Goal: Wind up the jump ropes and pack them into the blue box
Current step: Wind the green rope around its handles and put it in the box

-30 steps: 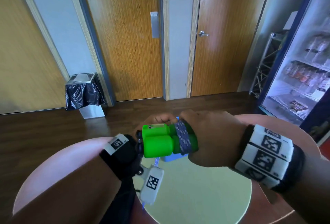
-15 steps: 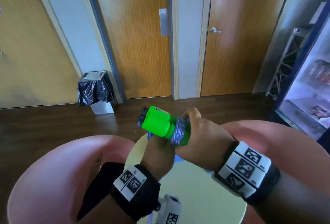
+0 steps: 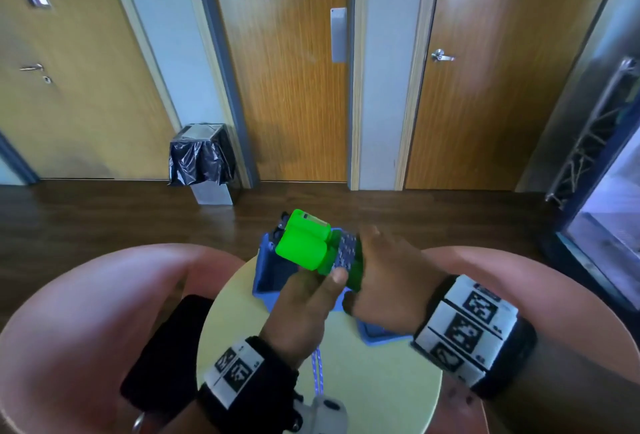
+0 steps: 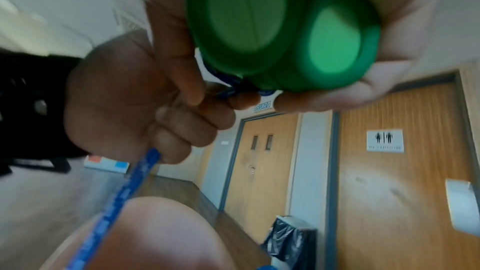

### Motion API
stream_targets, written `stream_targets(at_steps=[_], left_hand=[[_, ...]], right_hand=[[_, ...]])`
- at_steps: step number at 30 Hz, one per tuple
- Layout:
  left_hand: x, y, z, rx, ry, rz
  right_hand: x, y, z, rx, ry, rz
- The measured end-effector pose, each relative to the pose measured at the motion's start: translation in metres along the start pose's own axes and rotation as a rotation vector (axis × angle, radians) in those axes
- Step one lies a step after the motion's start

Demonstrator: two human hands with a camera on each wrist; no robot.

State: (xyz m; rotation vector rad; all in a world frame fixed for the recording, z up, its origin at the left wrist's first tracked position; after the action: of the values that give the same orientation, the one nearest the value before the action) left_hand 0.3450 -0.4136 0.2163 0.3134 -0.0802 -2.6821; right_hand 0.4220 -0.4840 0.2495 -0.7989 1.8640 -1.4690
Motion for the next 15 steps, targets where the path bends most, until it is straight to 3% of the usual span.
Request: stream_targets(at_steps=[4,11,15], left_hand=[[-0.003,0.002,0.000,0.081,-0.024,0.089],[0.003,0.014,-0.029,-0.098,-0.093,0.075],[0.003,0.022,-0.040,-0.343,-0.095,0.041]], right_hand=[[0.002,0.023,0.016,-0.114,-0.046,-0.108],[-0.010,0.025,0.060,0.016,0.102,-0.050],[-0.009,0.028,0.074,0.127,0.131,-0.163]])
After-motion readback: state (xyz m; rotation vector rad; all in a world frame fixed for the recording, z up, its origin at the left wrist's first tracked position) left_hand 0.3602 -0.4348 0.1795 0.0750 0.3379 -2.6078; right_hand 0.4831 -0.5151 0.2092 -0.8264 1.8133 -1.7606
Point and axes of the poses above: each hand's wrist, its own x-axis away from the middle knuckle, its own y-axis out of the palm, z = x × y, the point moved 10 cm from there along -x, towards the middle knuckle, and after that the axes turned 14 degrees about x, right-handed, at the moved point
